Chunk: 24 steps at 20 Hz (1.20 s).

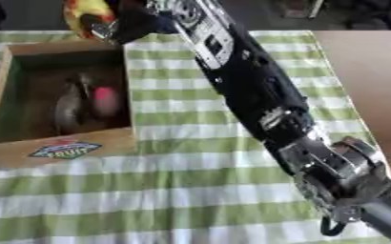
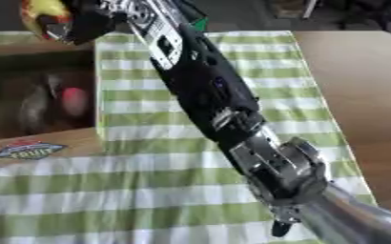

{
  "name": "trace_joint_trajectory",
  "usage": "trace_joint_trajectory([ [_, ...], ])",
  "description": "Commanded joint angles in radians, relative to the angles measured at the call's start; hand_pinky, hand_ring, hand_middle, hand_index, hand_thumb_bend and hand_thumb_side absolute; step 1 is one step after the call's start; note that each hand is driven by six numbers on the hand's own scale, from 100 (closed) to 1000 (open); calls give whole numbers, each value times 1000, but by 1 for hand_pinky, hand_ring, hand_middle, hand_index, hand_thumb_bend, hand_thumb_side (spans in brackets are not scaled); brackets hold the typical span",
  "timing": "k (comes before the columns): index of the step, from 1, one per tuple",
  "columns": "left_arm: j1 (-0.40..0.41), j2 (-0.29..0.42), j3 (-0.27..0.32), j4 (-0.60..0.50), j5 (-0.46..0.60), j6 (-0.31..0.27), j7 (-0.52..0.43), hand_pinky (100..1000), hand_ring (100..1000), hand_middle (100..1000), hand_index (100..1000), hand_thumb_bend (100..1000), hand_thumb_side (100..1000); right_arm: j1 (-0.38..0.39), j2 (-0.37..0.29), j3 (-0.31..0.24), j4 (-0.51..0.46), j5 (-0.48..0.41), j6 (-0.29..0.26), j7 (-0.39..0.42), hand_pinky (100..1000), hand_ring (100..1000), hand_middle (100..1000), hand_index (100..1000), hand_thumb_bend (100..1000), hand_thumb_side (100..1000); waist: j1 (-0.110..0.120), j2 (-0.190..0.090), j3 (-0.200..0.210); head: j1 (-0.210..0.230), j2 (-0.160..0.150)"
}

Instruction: Pick up objects on the table and place them in the box.

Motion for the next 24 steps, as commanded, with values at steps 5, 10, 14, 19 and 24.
trace_joint_trajectory([
  [5, -16, 18, -5, -21, 4, 4, -8, 629, 744, 691, 742, 100, 985, -33, 46, -12, 67, 80, -9, -33, 640, 615, 308, 555, 100, 429, -7, -6, 25, -16, -16],
  [10, -24, 17, -5, -21, 4, 4, -11, 629, 744, 690, 741, 100, 986, -23, 71, -14, 140, 147, -64, -36, 650, 653, 347, 585, 100, 468, -12, 5, 39, -23, -23],
  [14, -29, 16, -5, -21, 5, 4, -12, 630, 744, 690, 741, 100, 987, -14, 80, -12, 193, 186, -119, -11, 668, 713, 399, 626, 100, 511, -16, 11, 51, -24, -25],
  [19, -34, 16, -7, -21, 4, 4, -15, 630, 744, 690, 741, 100, 988, -26, 80, -18, 236, 207, -189, 81, 695, 762, 485, 668, 100, 537, -22, 18, 62, -30, -28],
  [24, -35, 15, -6, -21, 3, 5, -17, 631, 744, 690, 740, 100, 991, -30, 75, -30, 240, 218, -214, 139, 709, 785, 601, 736, 100, 552, -24, 23, 59, -31, -22],
])
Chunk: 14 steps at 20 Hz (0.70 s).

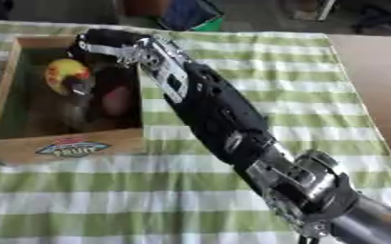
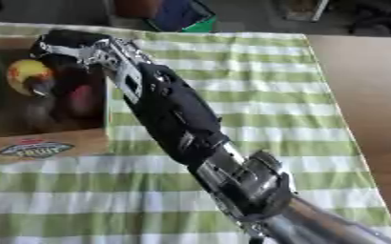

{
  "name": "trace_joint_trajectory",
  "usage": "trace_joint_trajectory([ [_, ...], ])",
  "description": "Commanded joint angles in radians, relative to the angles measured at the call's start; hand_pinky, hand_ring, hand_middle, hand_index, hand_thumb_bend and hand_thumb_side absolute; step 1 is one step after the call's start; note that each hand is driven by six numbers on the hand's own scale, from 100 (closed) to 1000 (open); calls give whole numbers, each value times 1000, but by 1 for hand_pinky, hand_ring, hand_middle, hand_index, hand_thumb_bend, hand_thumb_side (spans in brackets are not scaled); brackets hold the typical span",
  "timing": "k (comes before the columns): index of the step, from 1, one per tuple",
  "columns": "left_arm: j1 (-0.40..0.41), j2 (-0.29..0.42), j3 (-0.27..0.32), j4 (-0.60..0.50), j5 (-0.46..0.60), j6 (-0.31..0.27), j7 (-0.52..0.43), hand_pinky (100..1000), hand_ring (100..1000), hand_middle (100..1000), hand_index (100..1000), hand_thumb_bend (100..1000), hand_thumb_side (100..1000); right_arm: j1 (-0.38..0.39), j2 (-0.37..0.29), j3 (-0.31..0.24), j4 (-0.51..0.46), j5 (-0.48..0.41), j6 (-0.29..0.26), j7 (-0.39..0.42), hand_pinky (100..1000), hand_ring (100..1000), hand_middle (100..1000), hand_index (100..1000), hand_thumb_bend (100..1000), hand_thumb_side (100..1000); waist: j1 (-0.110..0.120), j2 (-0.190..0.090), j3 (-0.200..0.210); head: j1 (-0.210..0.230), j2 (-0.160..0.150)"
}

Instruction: Pick up objects on the table and place them in the box.

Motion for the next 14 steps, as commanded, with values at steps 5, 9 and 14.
trace_joint_trajectory([
  [5, -9, 13, 0, -21, -3, 1, -6, 631, 744, 689, 740, 100, 993, -5, -5, -10, -9, 5, -6, 42, 725, 811, 679, 840, 237, 612, 7, -9, -4, -1, -1],
  [9, -8, 12, 1, -21, -4, 3, -7, 631, 744, 688, 739, 100, 992, -7, -12, -12, -38, -28, 1, 54, 735, 824, 714, 892, 337, 619, 8, -9, -7, 0, -1],
  [14, -5, 14, 3, -21, -5, 4, -5, 631, 743, 687, 739, 100, 991, -12, -32, -18, -92, -87, 24, 70, 743, 836, 741, 944, 446, 607, 12, -15, -15, 6, -1],
])
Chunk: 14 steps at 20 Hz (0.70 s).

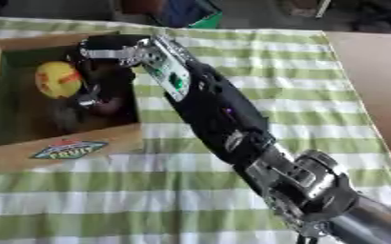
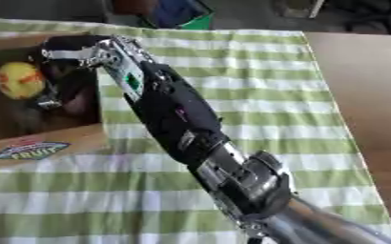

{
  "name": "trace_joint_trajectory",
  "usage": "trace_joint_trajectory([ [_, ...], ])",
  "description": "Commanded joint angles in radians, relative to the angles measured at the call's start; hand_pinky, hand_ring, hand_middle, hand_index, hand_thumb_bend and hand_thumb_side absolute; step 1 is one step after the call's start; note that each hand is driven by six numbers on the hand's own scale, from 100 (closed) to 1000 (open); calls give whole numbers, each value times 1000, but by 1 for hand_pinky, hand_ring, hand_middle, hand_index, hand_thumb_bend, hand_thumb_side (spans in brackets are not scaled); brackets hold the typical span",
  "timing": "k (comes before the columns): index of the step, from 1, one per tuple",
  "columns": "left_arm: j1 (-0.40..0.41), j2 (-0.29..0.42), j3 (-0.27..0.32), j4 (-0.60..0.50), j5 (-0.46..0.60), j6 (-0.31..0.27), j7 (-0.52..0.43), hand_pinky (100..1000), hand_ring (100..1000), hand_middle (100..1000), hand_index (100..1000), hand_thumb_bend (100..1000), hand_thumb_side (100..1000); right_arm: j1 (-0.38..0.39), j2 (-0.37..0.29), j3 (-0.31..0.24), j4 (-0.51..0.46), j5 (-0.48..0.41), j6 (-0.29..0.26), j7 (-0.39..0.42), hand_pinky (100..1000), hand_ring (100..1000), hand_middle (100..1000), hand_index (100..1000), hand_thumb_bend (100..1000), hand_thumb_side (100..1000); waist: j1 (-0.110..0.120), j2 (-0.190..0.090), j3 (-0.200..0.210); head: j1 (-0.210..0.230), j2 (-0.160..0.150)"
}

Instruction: Pick up objects on the table and place them in the box.

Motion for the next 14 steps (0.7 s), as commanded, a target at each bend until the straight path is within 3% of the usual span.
trace_joint_trajectory([
  [1, -4, 15, 3, -21, -5, 2, 0, 630, 743, 687, 739, 100, 989, -25, -30, -6, -55, -42, 15, 11, 747, 840, 748, 970, 488, 608, 12, -23, -2, 5, -1],
  [14, 10, 18, 4, -21, -7, -2, 6, 629, 742, 686, 738, 100, 981, -27, -83, -29, -195, -242, 127, -1, 743, 817, 698, 946, 475, 685, 32, -41, -28, 23, 5],
])
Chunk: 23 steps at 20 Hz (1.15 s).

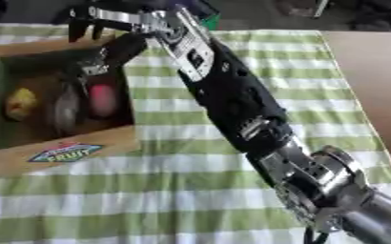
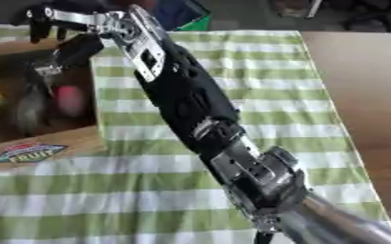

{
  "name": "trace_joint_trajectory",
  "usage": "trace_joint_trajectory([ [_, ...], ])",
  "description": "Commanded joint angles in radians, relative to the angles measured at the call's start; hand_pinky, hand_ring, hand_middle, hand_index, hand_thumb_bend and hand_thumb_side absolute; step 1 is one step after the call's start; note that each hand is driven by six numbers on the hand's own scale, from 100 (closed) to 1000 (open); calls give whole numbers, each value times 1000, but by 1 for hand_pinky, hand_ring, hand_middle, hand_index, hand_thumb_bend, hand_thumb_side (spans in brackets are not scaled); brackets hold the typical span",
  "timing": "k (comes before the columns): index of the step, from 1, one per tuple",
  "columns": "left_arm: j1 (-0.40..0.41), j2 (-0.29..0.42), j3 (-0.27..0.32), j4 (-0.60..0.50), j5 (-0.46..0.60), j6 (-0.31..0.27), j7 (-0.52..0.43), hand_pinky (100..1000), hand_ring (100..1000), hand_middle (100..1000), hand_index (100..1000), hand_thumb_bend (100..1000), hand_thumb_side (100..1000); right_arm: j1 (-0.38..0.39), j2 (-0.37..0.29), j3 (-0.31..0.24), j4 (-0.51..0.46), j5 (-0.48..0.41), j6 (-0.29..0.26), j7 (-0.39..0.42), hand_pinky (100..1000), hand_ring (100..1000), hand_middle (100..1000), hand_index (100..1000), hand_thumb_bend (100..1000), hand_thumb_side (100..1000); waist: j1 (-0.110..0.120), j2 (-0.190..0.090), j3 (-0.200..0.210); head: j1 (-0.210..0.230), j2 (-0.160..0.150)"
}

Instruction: Pick up objects on the table and place them in the box.

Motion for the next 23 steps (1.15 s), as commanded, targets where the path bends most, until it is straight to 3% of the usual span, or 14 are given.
trace_joint_trajectory([
  [1, 1, 18, 4, -21, -2, -2, 4, 629, 742, 685, 738, 100, 981, -26, -33, -9, -55, -49, 33, -6, 743, 816, 697, 945, 474, 686, 9, -30, -2, 6, 4],
  [6, 8, 20, 7, -21, -4, -3, 8, 629, 742, 684, 738, 100, 979, -21, -78, -17, -119, -117, 69, -28, 736, 808, 681, 937, 413, 743, 15, -37, -19, 23, 12],
  [13, 20, 28, 16, -21, -8, -10, 24, 627, 741, 684, 737, 100, 970, 25, -203, -13, -285, -308, 177, -139, 716, 789, 664, 924, 100, 858, 29, -51, -59, 66, 29],
  [15, 23, 32, 16, -21, -8, -14, 28, 626, 741, 684, 738, 100, 966, 46, -242, -12, -335, -372, 216, -190, 709, 783, 659, 920, 100, 923, 33, -55, -70, 76, 36],
  [18, 29, 39, 20, -21, -10, -21, 35, 626, 741, 684, 738, 100, 962, 87, -308, -11, -406, -450, 272, -278, 704, 780, 670, 922, 100, 944, 40, -60, -87, 92, 45],
  [23, 34, 44, 23, -21, -19, -32, 47, 624, 741, 685, 738, 100, 954, 180, -409, -10, -534, -587, 318, -397, 694, 775, 694, 927, 100, 980, 47, -63, -102, 114, 49],
])
